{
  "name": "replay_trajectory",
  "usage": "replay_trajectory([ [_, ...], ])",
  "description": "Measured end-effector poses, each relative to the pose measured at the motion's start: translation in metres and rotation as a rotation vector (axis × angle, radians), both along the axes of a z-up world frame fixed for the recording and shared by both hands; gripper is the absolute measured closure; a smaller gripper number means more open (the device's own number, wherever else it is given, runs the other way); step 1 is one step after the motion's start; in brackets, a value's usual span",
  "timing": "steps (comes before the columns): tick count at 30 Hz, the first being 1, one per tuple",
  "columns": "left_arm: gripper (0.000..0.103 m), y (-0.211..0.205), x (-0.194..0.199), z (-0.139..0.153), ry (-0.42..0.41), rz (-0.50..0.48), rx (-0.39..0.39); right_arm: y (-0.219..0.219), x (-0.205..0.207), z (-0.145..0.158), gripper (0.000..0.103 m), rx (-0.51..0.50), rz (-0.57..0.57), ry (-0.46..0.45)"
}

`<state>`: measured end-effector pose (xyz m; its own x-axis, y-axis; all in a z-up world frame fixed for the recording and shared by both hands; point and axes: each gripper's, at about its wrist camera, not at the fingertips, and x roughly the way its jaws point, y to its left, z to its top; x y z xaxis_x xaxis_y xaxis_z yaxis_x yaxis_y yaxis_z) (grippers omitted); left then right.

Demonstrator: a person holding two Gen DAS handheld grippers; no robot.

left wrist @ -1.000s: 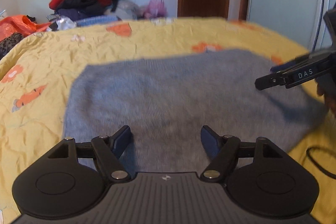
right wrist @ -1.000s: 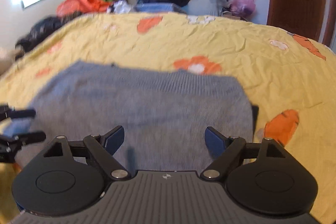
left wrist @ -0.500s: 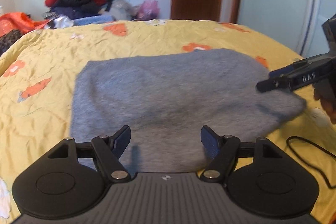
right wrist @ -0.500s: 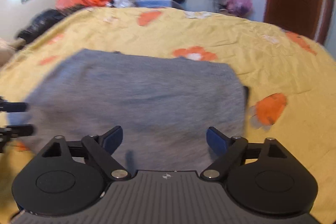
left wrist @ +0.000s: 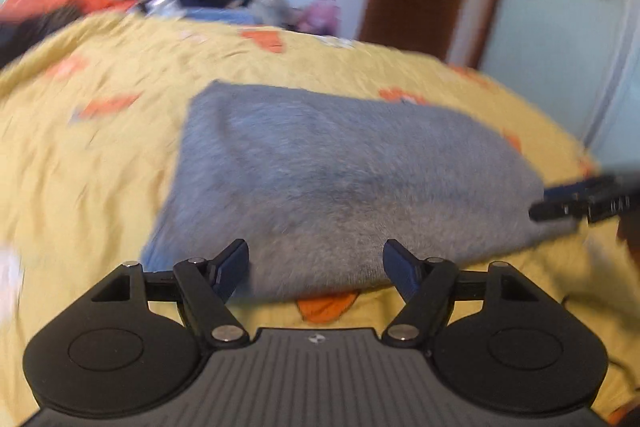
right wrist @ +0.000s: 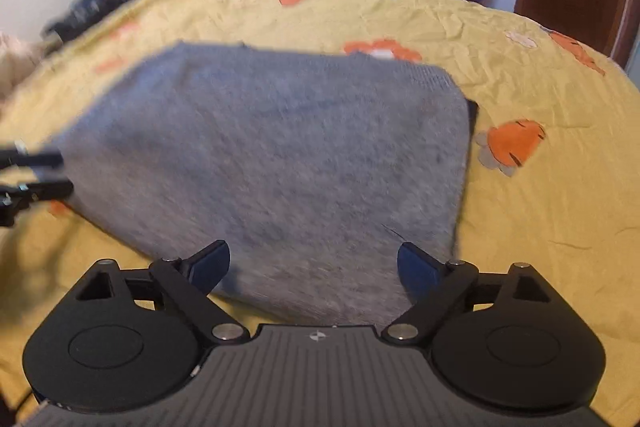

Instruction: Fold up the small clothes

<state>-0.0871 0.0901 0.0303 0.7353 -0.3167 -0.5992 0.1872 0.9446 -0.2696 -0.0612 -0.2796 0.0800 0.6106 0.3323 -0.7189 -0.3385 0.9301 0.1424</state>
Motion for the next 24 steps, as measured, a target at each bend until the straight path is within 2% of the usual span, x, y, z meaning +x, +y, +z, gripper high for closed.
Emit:
replay_trajectory([
  [5, 0.029, 0.047, -0.020, -0.013, 0.111, 0.267, -0.324, 0.002, 0.003, 0.017, 0.007, 0.128, 0.011, 0.012],
  [8, 0.029, 0.066, -0.012, -0.024, 0.144, 0.384, -0.497, 0.014, 0.014, 0.024, 0.007, 0.146, 0.025, 0.013],
  [12, 0.029, 0.075, 0.001, -0.029, 0.168, 0.455, -0.618, 0.031, 0.018, 0.037, 0.007, 0.157, 0.068, -0.025],
  [14, 0.030, 0.074, 0.008, -0.030, 0.163, 0.475, -0.626, 0.038, 0.022, 0.041, 0.006, 0.166, 0.079, -0.034],
  [18, 0.037, 0.065, 0.021, -0.027, 0.149, 0.470, -0.554, 0.052, 0.031, 0.045, 0.006, 0.196, 0.092, -0.022],
  [19, 0.044, 0.062, 0.022, -0.026, 0.144, 0.466, -0.523, 0.056, 0.034, 0.045, 0.006, 0.206, 0.101, -0.017],
  [20, 0.056, 0.059, 0.024, -0.025, 0.143, 0.464, -0.482, 0.061, 0.038, 0.045, 0.006, 0.216, 0.110, -0.009],
  [22, 0.073, 0.053, 0.026, -0.024, 0.140, 0.462, -0.384, 0.073, 0.049, 0.046, 0.006, 0.235, 0.128, 0.016],
  [24, 0.076, 0.051, 0.026, -0.024, 0.131, 0.458, -0.346, 0.087, 0.062, 0.048, 0.006, 0.252, 0.156, 0.042],
])
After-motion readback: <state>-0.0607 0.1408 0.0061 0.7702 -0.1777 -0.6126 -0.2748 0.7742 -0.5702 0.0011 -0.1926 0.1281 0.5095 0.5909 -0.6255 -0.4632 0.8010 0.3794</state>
